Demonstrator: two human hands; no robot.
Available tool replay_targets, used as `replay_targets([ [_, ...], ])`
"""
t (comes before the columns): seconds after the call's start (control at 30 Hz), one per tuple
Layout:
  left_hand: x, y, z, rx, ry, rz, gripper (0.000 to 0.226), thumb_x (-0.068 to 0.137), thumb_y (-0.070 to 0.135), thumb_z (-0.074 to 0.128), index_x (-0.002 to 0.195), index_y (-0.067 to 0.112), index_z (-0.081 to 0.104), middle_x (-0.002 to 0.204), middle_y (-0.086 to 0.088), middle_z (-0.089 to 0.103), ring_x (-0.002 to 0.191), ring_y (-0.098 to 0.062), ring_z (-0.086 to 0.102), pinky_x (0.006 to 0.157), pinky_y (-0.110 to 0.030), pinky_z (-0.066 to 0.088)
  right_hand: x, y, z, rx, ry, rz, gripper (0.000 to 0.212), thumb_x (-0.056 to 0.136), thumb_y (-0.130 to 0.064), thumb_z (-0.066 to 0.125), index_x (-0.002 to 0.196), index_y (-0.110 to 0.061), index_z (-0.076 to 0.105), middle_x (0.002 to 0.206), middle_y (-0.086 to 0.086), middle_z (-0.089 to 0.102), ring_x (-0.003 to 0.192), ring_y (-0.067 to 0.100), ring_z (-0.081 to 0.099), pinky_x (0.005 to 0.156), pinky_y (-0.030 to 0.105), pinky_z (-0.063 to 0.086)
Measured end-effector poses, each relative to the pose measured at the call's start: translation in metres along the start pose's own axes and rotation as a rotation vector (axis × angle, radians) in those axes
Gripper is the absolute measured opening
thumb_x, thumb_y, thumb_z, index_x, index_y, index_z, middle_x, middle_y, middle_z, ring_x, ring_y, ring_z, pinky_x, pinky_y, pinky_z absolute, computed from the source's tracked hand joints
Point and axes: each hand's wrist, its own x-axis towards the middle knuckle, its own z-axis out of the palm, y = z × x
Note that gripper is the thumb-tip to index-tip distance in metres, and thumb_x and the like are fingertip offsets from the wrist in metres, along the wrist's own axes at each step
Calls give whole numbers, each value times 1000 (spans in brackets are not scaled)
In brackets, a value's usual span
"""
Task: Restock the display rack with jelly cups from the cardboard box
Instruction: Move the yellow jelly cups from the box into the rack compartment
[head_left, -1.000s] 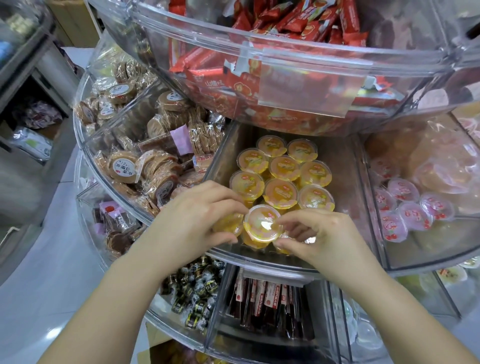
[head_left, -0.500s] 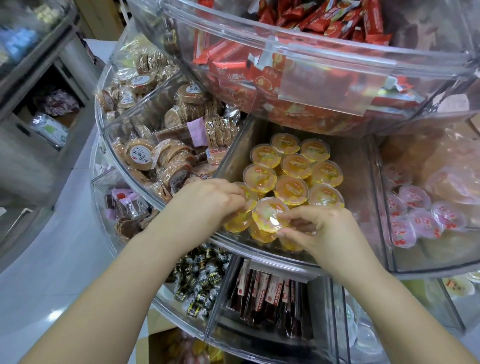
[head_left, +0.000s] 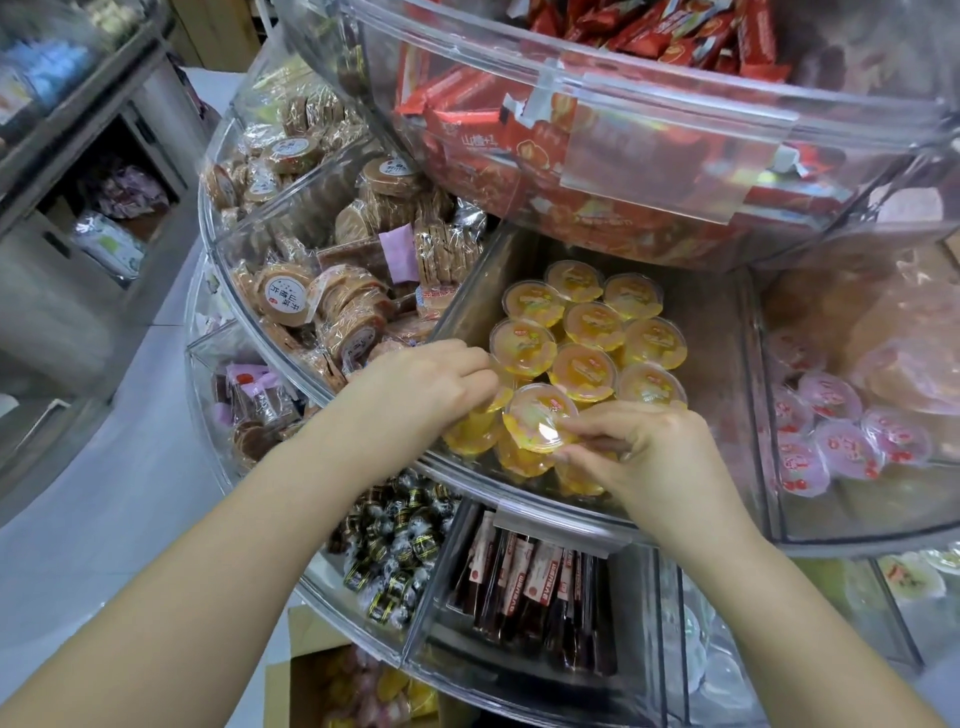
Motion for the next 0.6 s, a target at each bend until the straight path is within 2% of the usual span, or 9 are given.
replay_targets([
  [0.13,1,-2,1,4,9,24,22,66,-6,75,77,6,59,80,-8,60,71,-27,58,49,-40,51,1,0,-1,-1,-25,24,28,69,-24,80,96,-19,75,86,-7,71,76,6,66,76,26,58],
  [0.27,-7,1,-2,-114,46,-32,22,70,13,80,86,7,66,87,-6,64,80,-25,62,63,-41,55,0,-4,-8,-37,-2,2,30,67,-35,78,95,-25,72,83,-21,58,77,-6,54,71,10,48],
  [0.37,-28,8,-5,-208,262,-198,17,77,15,75,92,10,69,88,4,65,80,-14,61,73,-31,53,-3,-15,-12,-51,98,-32,23,72,-35,74,92,-26,71,80,-22,51,74,-7,48,65,9,41],
  [0.47,-67,20,-9,-336,455,-406,12,83,23,66,94,19,68,88,12,66,82,-1,60,81,-17,48,-6,-42,-6,59,108,-132,12,79,-29,70,90,-26,70,81,-19,56,74,-4,50,65,8,38],
  [0.53,-104,32,-9,-423,564,-565,12,83,26,63,94,28,66,89,21,66,84,3,60,80,-9,45,-11,-69,11,180,1,-215,11,81,-28,65,90,-27,69,81,-15,60,74,1,52,66,10,40],
  [0.6,-147,43,-1,-507,661,-768,15,82,25,65,90,37,65,89,23,66,82,2,61,76,-5,42,-19,-94,38,319,-174,-257,12,82,-31,62,93,-31,68,81,-16,60,76,3,55,66,11,42],
])
